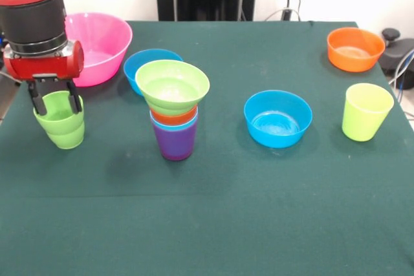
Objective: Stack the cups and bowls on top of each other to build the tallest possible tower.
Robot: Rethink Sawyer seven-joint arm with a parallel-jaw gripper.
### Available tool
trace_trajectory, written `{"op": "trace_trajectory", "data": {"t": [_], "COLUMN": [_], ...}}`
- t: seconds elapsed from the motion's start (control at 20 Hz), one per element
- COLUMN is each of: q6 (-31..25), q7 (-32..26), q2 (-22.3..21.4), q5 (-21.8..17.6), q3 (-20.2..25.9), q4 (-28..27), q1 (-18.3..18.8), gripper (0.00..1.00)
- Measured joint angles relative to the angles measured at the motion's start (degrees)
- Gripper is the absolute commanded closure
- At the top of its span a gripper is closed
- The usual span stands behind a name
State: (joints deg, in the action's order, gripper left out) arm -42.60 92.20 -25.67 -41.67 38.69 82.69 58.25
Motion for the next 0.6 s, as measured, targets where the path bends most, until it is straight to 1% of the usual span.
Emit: {"op": "trace_trajectory", "data": {"t": [0.6], "q6": [0.00], "q7": [0.00], "q2": [-0.01], "q5": [0.07], "q3": [-0.01], "q4": [0.03], "q1": [-1.28], "gripper": [0.00]}}
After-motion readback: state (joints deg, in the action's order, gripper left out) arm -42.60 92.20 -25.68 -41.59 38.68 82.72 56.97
